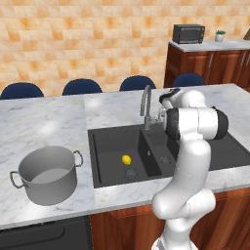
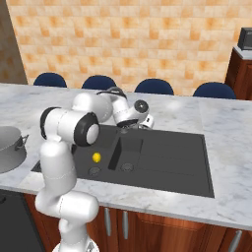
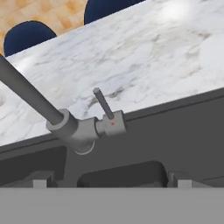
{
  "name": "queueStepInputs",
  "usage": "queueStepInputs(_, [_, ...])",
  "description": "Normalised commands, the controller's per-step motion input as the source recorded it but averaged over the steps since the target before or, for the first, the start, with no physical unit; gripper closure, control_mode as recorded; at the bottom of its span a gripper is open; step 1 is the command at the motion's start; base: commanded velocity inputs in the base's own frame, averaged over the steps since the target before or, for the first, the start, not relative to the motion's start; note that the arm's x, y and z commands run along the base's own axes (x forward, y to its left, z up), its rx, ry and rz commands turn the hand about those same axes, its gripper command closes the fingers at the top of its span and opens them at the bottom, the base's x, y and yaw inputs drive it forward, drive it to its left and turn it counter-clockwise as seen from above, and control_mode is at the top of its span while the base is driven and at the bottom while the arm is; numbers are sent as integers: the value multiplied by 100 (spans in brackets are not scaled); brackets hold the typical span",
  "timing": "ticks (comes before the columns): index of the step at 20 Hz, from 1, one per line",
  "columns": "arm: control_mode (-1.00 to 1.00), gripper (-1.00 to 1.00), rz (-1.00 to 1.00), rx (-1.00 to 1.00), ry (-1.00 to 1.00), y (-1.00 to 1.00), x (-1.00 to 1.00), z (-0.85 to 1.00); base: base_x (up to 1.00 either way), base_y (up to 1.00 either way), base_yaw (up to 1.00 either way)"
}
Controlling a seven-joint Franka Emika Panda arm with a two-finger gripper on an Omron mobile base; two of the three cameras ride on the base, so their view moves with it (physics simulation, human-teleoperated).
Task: Dump the lemon from the pot into the sink. Then turn on the water and wash the lemon. Then turn off the water and put the lemon back in the pot.
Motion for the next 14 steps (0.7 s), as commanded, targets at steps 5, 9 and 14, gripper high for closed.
queueStepInputs(5, [-100,-100,0,0,0,0,39,0,0,0,0])
queueStepInputs(9, [-100,-100,0,0,0,0,40,-1,0,0,0])
queueStepInputs(14, [-100,-100,0,0,0,0,40,-12,0,0,0])
